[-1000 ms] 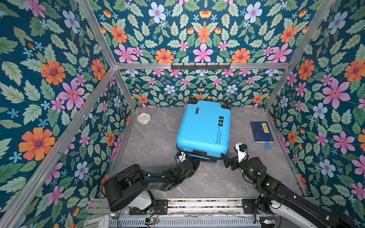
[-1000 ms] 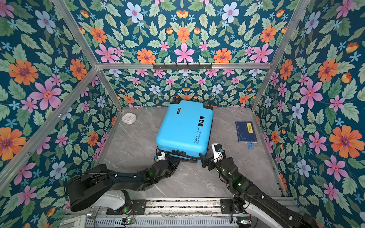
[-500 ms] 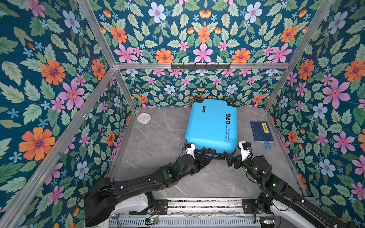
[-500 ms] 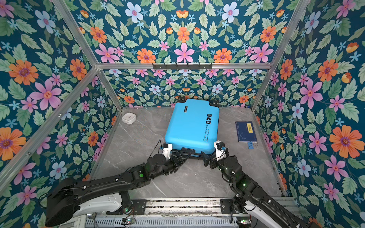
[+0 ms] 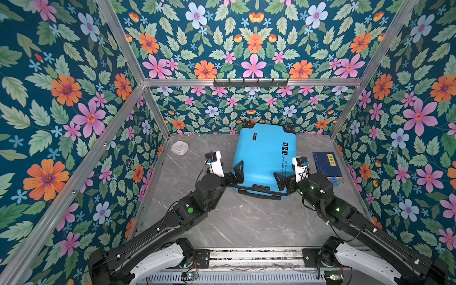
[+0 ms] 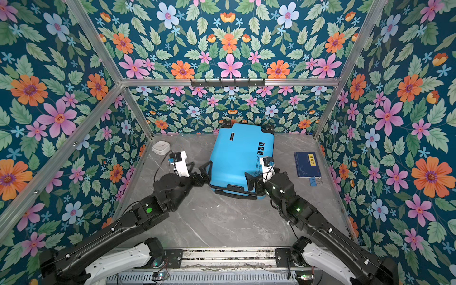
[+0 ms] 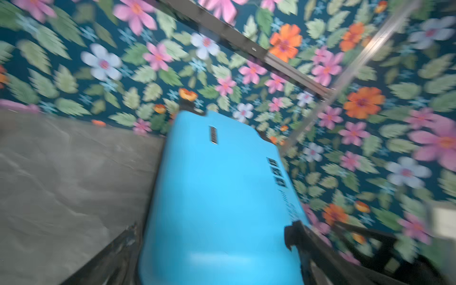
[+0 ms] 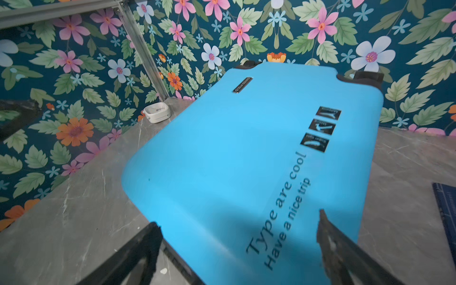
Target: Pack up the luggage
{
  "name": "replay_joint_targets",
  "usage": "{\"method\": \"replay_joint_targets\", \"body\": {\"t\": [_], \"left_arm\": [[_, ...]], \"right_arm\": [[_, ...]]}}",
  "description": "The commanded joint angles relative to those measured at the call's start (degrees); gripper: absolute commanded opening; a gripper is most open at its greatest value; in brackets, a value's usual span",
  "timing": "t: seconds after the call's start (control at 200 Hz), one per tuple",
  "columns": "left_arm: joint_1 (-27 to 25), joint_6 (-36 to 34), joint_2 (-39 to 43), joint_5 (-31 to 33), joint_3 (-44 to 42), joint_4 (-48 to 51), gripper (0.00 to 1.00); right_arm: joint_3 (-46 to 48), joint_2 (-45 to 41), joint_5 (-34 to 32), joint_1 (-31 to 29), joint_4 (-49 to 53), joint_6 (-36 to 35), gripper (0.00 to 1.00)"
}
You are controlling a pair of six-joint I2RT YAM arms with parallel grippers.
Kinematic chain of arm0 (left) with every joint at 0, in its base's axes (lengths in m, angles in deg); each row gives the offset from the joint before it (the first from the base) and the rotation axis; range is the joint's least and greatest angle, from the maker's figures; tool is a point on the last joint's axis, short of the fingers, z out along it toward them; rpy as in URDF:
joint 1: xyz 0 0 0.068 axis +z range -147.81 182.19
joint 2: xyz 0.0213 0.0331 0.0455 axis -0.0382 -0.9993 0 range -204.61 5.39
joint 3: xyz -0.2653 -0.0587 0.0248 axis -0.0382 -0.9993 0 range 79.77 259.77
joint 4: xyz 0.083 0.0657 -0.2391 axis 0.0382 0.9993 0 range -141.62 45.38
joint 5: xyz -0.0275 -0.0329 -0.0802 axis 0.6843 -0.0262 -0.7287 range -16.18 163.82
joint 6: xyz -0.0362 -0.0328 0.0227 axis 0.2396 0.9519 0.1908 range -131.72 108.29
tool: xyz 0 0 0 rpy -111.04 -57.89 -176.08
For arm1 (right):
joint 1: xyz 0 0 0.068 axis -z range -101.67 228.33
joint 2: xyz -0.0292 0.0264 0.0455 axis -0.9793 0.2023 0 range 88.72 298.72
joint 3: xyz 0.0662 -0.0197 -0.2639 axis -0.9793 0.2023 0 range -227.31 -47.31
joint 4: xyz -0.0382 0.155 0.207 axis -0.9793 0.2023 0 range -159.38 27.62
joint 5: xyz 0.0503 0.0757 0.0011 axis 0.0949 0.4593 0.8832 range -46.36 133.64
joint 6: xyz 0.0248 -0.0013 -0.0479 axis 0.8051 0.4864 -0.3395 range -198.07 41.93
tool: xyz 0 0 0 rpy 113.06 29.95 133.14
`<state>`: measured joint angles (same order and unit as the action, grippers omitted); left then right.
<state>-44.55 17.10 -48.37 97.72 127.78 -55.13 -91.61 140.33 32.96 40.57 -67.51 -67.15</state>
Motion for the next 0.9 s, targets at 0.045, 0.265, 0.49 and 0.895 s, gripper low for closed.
{"method": "replay_joint_targets", "body": {"t": [0.045,0.265,0.49,0.895], "left_arm": [[12.4,-7.6,-4.2,-4.0,3.5,-5.3,0.99],[23.4,-13.0,-15.8,-9.0,11.5,-13.8,0.99],[35.9,-9.2,-21.9,-10.5,7.8,-25.7,0.99],[47.0,-14.5,-19.0,-8.2,-11.1,-32.5,0.99]], "right_arm": [[-5.5,5.2,1.4,1.5,0.9,-1.2,0.93],[-16.0,14.3,3.5,12.7,1.5,2.4,0.95],[-15.2,18.3,2.5,30.1,-4.2,7.6,0.93],[-1.9,19.7,0.4,36.3,-7.1,3.5,0.95]]}}
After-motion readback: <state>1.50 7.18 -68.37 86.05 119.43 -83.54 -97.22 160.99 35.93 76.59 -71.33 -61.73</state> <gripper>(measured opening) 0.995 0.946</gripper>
